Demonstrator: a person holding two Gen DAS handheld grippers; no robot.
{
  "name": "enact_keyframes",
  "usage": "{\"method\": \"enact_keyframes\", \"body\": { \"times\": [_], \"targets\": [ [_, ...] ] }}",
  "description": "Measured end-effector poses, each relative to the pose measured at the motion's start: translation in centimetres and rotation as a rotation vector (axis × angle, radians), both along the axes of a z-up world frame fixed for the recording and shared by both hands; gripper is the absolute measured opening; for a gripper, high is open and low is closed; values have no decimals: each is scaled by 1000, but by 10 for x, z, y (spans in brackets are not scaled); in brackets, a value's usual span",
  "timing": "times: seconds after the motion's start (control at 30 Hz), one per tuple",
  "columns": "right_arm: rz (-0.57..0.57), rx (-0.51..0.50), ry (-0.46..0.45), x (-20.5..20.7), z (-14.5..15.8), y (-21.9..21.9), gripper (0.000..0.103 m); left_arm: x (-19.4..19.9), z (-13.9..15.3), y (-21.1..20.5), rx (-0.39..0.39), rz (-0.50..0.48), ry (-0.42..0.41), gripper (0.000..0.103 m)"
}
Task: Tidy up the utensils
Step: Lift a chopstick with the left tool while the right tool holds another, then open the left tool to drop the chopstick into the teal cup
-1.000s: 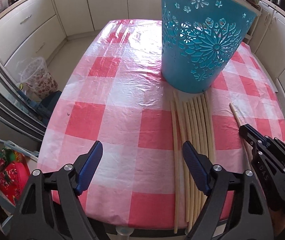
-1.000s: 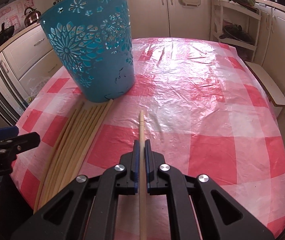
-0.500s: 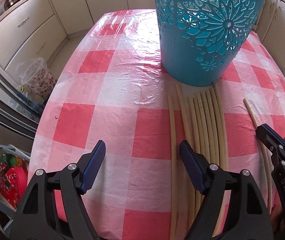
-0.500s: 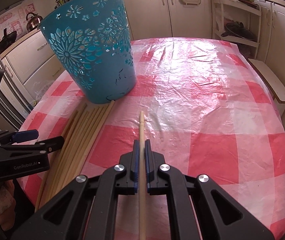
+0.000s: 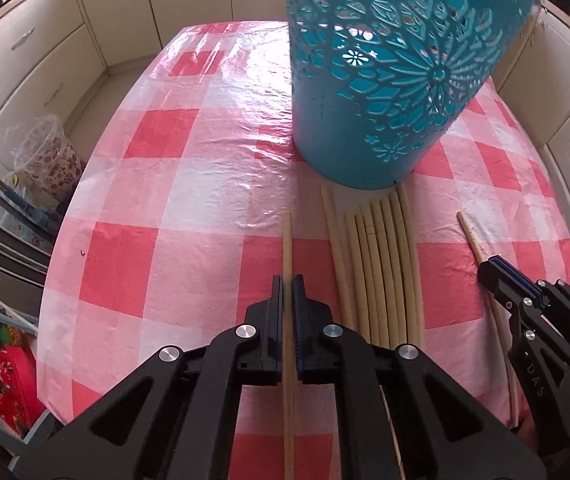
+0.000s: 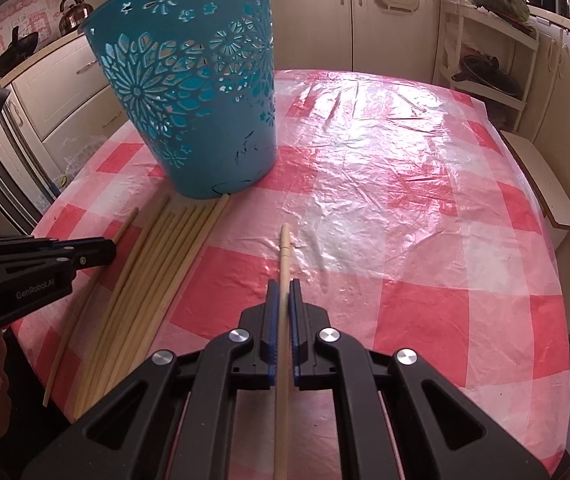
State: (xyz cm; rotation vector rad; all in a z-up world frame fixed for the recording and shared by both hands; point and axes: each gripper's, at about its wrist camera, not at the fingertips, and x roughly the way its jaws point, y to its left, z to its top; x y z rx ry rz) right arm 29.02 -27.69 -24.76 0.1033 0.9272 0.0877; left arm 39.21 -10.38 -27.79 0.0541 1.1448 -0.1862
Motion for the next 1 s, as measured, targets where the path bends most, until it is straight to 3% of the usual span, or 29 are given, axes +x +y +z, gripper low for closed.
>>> {"method": "enact_keyframes", "body": {
  "times": [0.2, 0.4, 0.67, 1.0],
  "targets": [
    [-17, 37, -54, -7, -3, -5, 6, -21, 53, 41, -122, 39, -131, 4],
    [-15, 7, -44, -7, -2, -1, 6, -33, 101, 59, -172, 48, -243, 4],
    [24, -48, -36, -6, 0, 6, 6, -49, 173, 50, -247, 13, -417, 4],
    [12, 21, -58, -8, -3, -5, 6, 1, 244, 10, -302, 20, -634, 4]
  ]
}}
